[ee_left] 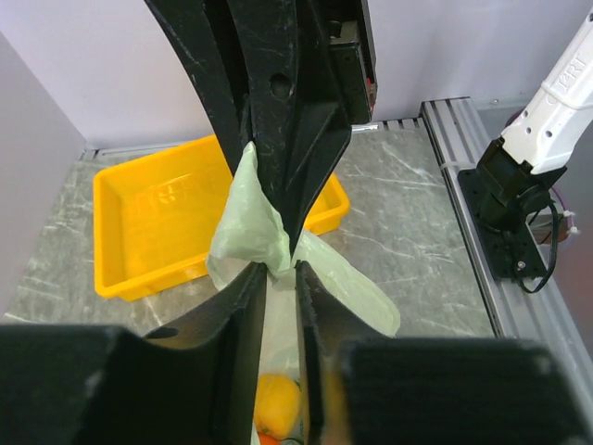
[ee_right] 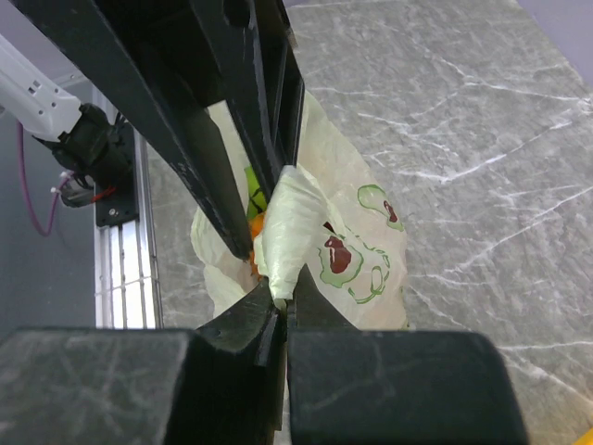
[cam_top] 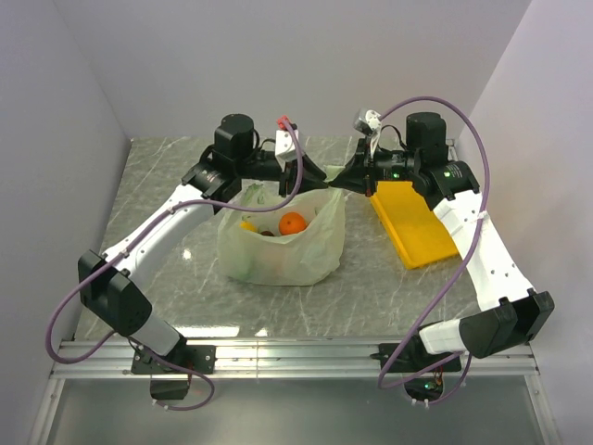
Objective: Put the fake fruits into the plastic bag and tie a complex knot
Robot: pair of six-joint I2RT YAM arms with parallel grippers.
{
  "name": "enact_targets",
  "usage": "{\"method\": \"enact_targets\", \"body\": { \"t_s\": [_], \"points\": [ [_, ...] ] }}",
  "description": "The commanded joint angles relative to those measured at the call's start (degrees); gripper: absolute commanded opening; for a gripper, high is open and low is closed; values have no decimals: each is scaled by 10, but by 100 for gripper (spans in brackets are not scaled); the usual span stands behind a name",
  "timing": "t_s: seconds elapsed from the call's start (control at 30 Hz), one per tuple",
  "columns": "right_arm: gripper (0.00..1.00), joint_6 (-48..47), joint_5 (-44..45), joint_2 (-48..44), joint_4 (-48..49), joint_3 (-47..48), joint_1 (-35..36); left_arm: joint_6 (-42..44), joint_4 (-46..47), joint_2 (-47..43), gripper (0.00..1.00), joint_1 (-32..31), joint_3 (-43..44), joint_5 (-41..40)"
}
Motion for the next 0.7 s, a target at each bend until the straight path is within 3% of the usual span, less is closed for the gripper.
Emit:
{"method": "enact_targets", "body": {
  "t_s": [0.0, 0.1, 0.23, 0.27, 0.3, 0.37, 0.4, 0.5, 0.67],
  "points": [
    [0, -5, -5, -19, 11, 13, 7, -13, 34, 5, 24, -11, 1, 6],
    [0, -7, -4, -21, 9, 11, 8, -19, 46, 7, 3, -11, 2, -9],
    [6, -31, 10, -22, -5, 7, 7, -27, 57, -6, 0, -11, -5, -12],
    [12, -36, 14, -23, -14, 4, 7, -28, 59, -8, 0, -12, -10, -10],
    [26, -42, 25, -25, -17, 2, 6, -27, 60, -16, 0, -11, -12, -3],
    [39, -59, 39, -26, -31, -4, 4, -30, 57, -22, 0, -11, -15, 7],
    [58, -65, 49, -28, -34, -8, -1, -33, 55, -27, 0, -11, -15, 12],
    [70, -93, 73, -47, -34, -30, -20, -49, 60, -37, 0, -8, -11, 29],
    [74, -122, 47, -74, -9, -46, -25, -99, 89, -34, 0, 0, 13, 51]
  ]
}}
